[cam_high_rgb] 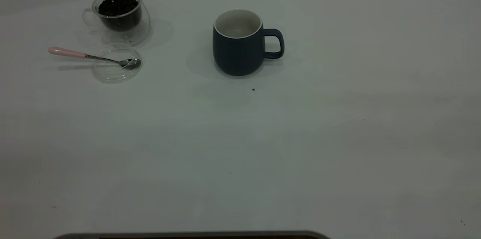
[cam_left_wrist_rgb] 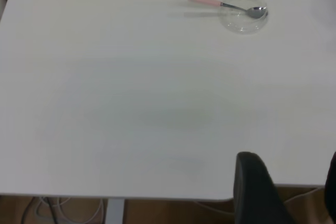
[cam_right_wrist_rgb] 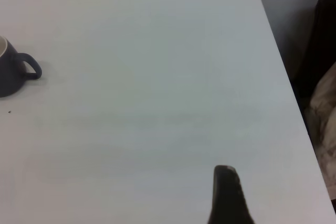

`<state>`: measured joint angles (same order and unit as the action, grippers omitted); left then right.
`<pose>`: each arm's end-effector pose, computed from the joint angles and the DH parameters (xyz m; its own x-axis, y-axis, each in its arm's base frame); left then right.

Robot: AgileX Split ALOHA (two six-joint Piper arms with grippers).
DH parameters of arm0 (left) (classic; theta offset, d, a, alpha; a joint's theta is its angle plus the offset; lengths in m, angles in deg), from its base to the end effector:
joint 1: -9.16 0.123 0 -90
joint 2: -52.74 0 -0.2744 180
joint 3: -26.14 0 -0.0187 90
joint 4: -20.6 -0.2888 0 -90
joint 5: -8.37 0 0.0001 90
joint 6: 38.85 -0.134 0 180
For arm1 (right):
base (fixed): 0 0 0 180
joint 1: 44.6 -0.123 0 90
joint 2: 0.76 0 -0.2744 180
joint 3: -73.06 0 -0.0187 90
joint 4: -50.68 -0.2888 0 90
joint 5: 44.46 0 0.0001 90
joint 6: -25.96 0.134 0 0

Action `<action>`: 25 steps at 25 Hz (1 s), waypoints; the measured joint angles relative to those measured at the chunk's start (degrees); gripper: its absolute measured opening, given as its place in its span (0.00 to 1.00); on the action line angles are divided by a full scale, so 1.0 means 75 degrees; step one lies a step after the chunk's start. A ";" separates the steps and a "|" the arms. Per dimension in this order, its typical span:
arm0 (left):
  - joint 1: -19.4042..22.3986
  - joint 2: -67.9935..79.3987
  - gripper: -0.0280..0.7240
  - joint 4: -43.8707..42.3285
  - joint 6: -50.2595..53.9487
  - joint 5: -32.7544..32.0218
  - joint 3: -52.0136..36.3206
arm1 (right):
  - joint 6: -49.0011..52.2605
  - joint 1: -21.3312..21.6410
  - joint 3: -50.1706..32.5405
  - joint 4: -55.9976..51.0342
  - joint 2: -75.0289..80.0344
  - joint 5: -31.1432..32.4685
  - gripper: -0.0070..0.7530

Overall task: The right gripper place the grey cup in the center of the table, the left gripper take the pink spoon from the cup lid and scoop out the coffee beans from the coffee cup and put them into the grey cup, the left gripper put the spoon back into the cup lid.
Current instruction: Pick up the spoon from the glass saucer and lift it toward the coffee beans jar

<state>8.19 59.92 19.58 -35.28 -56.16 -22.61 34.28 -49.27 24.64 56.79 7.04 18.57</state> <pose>0.0720 0.0009 0.2666 -0.5062 -0.0461 -0.8612 -0.0246 0.9989 -0.0390 0.0751 -0.0066 0.2714 -0.4826 0.0570 -0.8740 0.0484 0.9981 0.0384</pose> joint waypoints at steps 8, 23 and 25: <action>0.0000 0.2837 0.52 -0.0541 0.2159 0.1997 0.0484 | 0.0000 0.0000 0.0000 0.0000 0.0000 0.0000 0.71; 0.1312 0.8762 0.48 -0.4828 0.6720 0.3677 0.2435 | 0.0000 0.0000 0.0000 0.0000 0.0000 0.0000 0.71; 0.1851 0.9430 0.46 -0.4364 0.6564 0.4094 0.2691 | 0.0000 0.0000 0.0000 0.0000 0.0000 0.0000 0.71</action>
<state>22.08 130.64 -13.15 13.95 -25.45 -2.43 34.28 -49.27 24.64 56.79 7.04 18.57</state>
